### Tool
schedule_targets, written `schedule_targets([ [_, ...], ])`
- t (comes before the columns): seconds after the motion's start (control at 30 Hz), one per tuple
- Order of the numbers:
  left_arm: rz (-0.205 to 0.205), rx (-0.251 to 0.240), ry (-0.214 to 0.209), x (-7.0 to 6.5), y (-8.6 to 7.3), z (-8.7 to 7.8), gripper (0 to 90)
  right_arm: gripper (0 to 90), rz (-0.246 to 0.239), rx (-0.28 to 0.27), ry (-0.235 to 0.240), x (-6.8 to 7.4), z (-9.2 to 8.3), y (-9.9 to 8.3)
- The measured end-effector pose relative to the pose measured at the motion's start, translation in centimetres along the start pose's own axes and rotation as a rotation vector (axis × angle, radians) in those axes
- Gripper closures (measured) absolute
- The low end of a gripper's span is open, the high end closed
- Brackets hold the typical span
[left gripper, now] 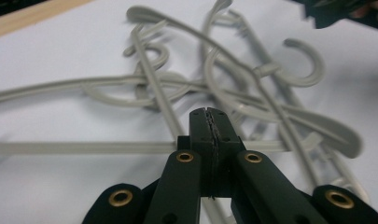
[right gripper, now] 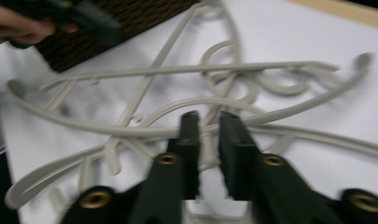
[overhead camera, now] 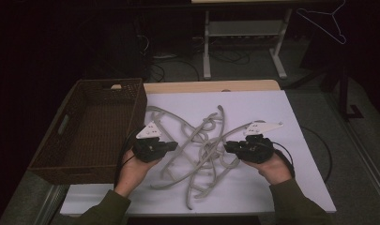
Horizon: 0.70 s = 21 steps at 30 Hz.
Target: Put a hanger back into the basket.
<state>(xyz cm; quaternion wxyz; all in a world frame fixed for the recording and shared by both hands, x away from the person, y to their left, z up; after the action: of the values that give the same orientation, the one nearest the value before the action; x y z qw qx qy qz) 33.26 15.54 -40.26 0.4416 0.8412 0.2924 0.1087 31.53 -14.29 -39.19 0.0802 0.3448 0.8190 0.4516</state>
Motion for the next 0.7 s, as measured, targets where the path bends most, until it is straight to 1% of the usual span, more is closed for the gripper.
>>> schedule_targets([
  [0.03,0.000,0.000,0.000,0.0,0.0,0.0,90.0,84.1,0.000,0.000,0.000,0.0,0.0,0.0],
  [0.07,-0.001,0.010,0.005,0.1,-0.1,0.1,90.0,86.3,0.002,0.013,0.012,0.2,0.3,-0.1],
  [0.1,-0.012,0.012,0.007,0.2,-0.2,0.3,90.0,87.7,-0.012,0.032,0.020,0.3,0.6,-0.3],
  [0.17,-0.007,0.038,0.015,0.3,-0.5,0.6,90.0,88.7,-0.006,0.064,0.034,0.7,1.3,-0.5],
  [0.27,-0.013,0.086,0.021,0.5,-0.9,1.0,90.0,88.9,-0.007,0.079,0.032,0.9,1.8,-0.7],
  [0.3,-0.021,0.093,0.021,0.4,-1.0,1.1,90.0,89.2,-0.015,0.089,0.030,1.0,2.3,-0.7],
  [0.33,-0.024,0.100,0.023,0.5,-1.1,1.2,90.0,89.2,-0.015,0.089,0.030,1.0,2.3,-0.7],
  [0.37,-0.028,0.112,0.022,0.5,-1.2,1.2,90.0,89.2,-0.011,0.104,0.033,1.1,2.6,-0.8],
  [0.4,-0.038,0.124,0.018,0.5,-1.3,1.3,90.0,89.4,-0.032,0.113,0.026,1.1,3.0,-0.9],
  [0.5,-0.044,0.140,0.016,0.5,-1.5,1.5,90.0,89.4,-0.030,0.128,0.023,1.1,3.4,-0.9],
  [0.53,-0.046,0.142,0.017,0.5,-1.6,1.7,90.0,89.4,-0.020,0.132,0.018,1.2,3.5,-0.9],
  [0.57,-0.045,0.157,0.016,0.5,-1.7,1.7,90.0,89.5,-0.026,0.138,0.004,1.0,3.8,-0.9],
  [0.6,-0.052,0.161,0.009,0.5,-1.8,1.8,90.0,89.5,-0.026,0.138,0.004,1.0,3.8,-0.9],
  [0.67,-0.053,0.172,0.003,0.4,-1.9,1.9,90.0,89.6,-0.014,0.155,-0.009,0.8,4.1,-1.0],
  [0.7,-0.048,0.183,-0.008,0.4,-2.0,2.0,90.0,89.6,-0.027,0.171,-0.023,0.6,4.3,-1.1],
])
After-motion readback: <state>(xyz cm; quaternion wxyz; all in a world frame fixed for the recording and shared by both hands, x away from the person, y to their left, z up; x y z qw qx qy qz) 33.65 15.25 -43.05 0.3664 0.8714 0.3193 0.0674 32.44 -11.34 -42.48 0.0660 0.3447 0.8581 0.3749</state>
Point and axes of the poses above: each handheld gripper's, and its own axes: z roughly forward along the jaws, y roughly out of its top, x roughly to its left, the point moved 3 cm from there along z, roughly forward along the jaws, and after that the axes turned 1 degree about z, right-handed, at the moved point
